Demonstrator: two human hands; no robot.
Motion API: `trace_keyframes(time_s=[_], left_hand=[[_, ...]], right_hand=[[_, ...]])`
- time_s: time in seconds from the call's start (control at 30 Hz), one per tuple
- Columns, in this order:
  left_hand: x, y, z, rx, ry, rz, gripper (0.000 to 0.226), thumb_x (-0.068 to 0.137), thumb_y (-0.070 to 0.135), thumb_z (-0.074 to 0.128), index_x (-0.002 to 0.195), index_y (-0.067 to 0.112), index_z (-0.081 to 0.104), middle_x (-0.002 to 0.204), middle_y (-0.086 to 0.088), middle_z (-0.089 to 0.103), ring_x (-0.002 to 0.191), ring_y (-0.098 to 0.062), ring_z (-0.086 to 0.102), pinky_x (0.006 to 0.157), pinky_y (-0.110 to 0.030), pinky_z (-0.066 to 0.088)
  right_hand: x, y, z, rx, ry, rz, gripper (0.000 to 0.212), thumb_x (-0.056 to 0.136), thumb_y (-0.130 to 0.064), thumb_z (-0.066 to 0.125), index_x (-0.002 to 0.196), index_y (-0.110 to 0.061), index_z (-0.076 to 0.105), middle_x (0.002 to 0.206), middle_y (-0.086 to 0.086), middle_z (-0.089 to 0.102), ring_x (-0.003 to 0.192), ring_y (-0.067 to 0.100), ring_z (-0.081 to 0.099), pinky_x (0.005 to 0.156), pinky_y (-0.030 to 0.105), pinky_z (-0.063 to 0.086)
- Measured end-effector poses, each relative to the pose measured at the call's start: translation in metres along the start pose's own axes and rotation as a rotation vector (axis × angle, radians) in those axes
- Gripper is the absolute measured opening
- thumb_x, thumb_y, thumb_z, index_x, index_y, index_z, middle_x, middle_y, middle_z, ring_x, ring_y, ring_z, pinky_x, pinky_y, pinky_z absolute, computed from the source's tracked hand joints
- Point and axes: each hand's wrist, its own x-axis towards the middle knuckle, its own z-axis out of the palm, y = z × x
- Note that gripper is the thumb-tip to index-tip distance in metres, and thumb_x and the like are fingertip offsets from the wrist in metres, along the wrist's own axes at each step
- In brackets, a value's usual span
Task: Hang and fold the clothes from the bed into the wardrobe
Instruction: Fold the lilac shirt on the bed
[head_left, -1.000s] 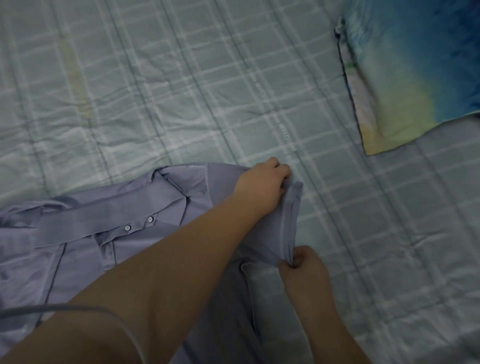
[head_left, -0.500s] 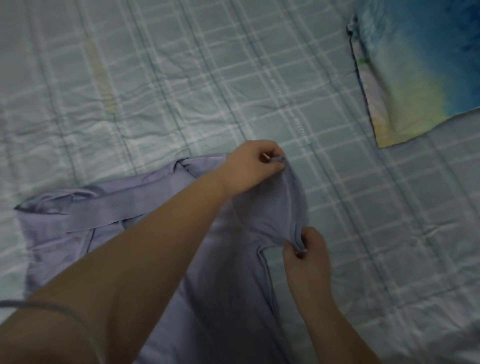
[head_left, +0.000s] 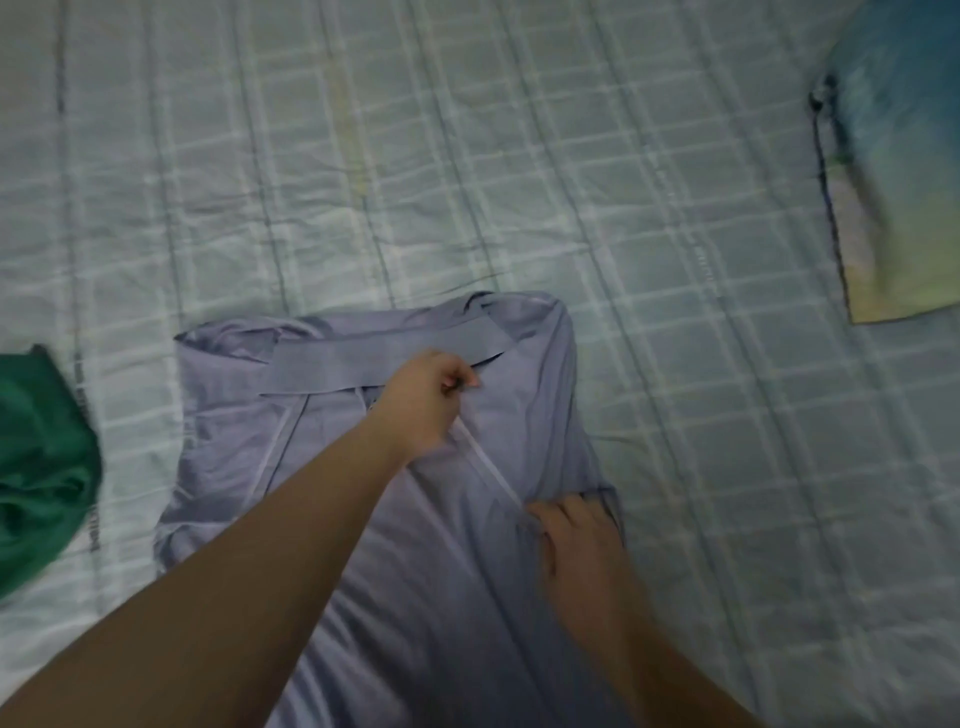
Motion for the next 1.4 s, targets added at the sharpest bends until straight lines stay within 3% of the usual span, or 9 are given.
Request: trace_keyframes(time_s=[0.13,0.23,0.43,0.57,0.7,1.03,1.1,1.23,1.4], left_hand=[[-0.01,-0.009,0.005,0.005,0.056,0.104,0.036,0.073,-0.018,0.048,0.093,-0.002,0.072,0.1,-0.021,0.061,0.09,-0.033,0.062,0.082,-0.016,0.037],[-0.019,-0.005,0.005,-0.002,0.078,0.141,0.036,0.069,-0.008,0.043,0.091,-0.004,0.07,0.101,-0.024,0.06,0.095,-0.035,0.061,0.09,-0.031,0.044],[-0.017,-0.002,0.002,0.247,0.13,0.107,0.029,0.08,-0.006,0.057,0.104,0.004,0.069,0.115,-0.018,0.058,0.107,-0.036,0.051,0.093,-0.042,0.044],[-0.034,0.01,0.03,0.43,0.172,0.325,0.057,0.072,0.012,0.068,0.128,0.002,0.06,0.139,-0.02,0.054,0.13,-0.04,0.047,0.111,-0.048,0.036],[-0.045,-0.002,0.065,0.524,0.081,0.27,0.063,0.099,0.037,0.037,0.153,0.005,0.034,0.161,-0.015,0.029,0.151,-0.03,0.023,0.123,-0.047,0.015],[-0.045,-0.024,0.07,0.664,0.011,0.165,0.072,0.102,0.053,0.022,0.159,0.01,0.007,0.167,-0.011,0.006,0.154,-0.025,0.001,0.124,-0.044,-0.001],[-0.05,-0.018,0.061,0.614,0.019,0.189,0.071,0.103,0.049,0.029,0.159,0.01,0.01,0.167,-0.012,0.009,0.154,-0.027,0.002,0.124,-0.043,-0.002],[-0.098,-0.015,0.046,0.401,0.074,0.271,0.061,0.101,0.035,0.04,0.15,0.0,0.035,0.157,-0.021,0.034,0.149,-0.038,0.023,0.122,-0.05,0.018],[-0.209,-0.077,0.036,0.363,0.105,0.199,0.06,0.094,0.028,0.039,0.14,-0.01,0.047,0.141,-0.03,0.049,0.137,-0.049,0.039,0.117,-0.056,0.029]], right_hand=[[-0.004,-0.008,-0.003,-0.041,0.068,-0.027,0.041,0.076,-0.018,0.047,0.109,-0.014,0.071,0.099,0.008,0.066,0.087,0.035,0.062,0.077,0.042,0.052],[0.005,-0.016,-0.014,0.005,0.175,-0.012,0.038,0.07,-0.023,0.047,0.102,-0.021,0.068,0.101,0.003,0.064,0.092,0.031,0.058,0.085,0.045,0.05],[0.037,-0.026,-0.013,-0.159,0.152,-0.017,0.063,0.081,-0.024,0.052,0.142,-0.007,0.051,0.15,0.016,0.046,0.139,0.033,0.042,0.113,0.049,0.037],[0.072,-0.023,-0.013,-0.17,0.186,-0.072,0.063,0.093,-0.026,0.039,0.15,-0.001,0.036,0.158,0.019,0.032,0.147,0.032,0.029,0.12,0.049,0.025],[0.12,-0.01,-0.014,-0.252,0.137,-0.119,0.063,0.098,-0.027,0.034,0.153,0.002,0.026,0.161,0.02,0.023,0.15,0.032,0.02,0.122,0.046,0.019],[0.132,0.006,0.005,-0.331,0.097,-0.137,0.071,0.098,-0.043,0.032,0.156,-0.005,0.02,0.163,0.014,0.023,0.151,0.029,0.018,0.122,0.047,0.016],[0.124,0.003,-0.001,-0.3,0.106,-0.14,0.07,0.098,-0.042,0.029,0.156,-0.005,0.022,0.163,0.015,0.023,0.151,0.03,0.018,0.122,0.047,0.016],[0.068,0.0,-0.01,-0.24,0.163,-0.153,0.062,0.098,-0.035,0.036,0.152,-0.005,0.034,0.159,0.016,0.031,0.147,0.034,0.029,0.118,0.053,0.025],[-0.056,0.008,0.004,-0.109,0.186,-0.043,0.064,0.087,-0.018,0.055,0.147,0.001,0.041,0.152,0.022,0.041,0.142,0.038,0.038,0.116,0.051,0.031]])
